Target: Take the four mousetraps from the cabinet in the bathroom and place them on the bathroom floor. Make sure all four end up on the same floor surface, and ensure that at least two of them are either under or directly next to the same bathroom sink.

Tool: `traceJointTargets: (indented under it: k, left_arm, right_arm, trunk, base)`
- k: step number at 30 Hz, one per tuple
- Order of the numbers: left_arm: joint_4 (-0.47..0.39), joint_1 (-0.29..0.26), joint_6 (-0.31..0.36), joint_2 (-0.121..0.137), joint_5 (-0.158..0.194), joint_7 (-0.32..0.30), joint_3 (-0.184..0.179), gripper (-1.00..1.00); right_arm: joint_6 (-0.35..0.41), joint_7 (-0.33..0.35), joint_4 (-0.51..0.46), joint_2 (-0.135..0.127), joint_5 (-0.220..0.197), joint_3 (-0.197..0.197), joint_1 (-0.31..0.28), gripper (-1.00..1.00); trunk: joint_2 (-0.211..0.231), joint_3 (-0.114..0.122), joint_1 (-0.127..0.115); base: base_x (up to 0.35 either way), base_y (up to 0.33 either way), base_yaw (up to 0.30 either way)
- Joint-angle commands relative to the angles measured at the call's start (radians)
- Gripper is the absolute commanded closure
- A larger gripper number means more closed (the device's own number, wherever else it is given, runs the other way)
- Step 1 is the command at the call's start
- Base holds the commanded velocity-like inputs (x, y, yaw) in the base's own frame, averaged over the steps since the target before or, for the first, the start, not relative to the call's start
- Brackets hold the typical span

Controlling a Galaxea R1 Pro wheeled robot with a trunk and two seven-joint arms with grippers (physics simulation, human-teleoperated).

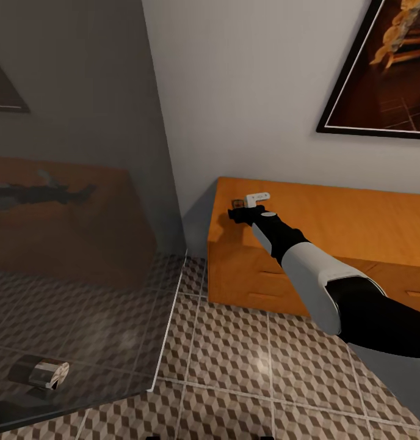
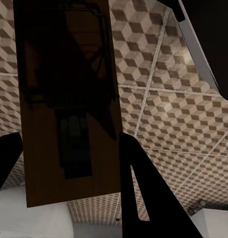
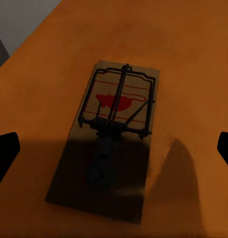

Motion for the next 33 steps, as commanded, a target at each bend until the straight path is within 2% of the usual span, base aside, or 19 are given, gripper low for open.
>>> traceJointTargets:
  k: [1,10,19,33]
  left_arm:
    - [0.004,-0.001,-0.006,-0.001,0.010,-0.005,-0.008,1.00]
    - [0.004,-0.001,-0.006,-0.001,0.010,-0.005,-0.009,1.00]
    - [0.004,-0.001,-0.006,-0.002,0.010,-0.005,-0.009,1.00]
    - [0.004,-0.001,-0.006,-0.002,0.010,-0.005,-0.009,1.00]
  right_arm:
    - [0.006,0.000,-0.001,-0.001,0.001,0.005,0.000,-1.00]
    - [0.006,-0.003,0.004,-0.002,0.001,0.005,0.000,-1.00]
    - [0.009,-0.049,0.004,0.000,0.001,0.005,0.000,-1.00]
    - [0.014,-0.053,0.025,0.006,0.001,0.006,0.000,-1.00]
  trunk:
    - [-0.001,-0.001,0.000]
    - [-0.001,-0.001,0.000]
    - [-0.001,-0.001,0.000]
    - [-0.001,-0.001,0.000]
  base:
    - [0.000,0.000,0.000]
    - [0.000,0.000,0.000]
    - [0.000,0.000,0.000]
    - [0.000,0.000,0.000]
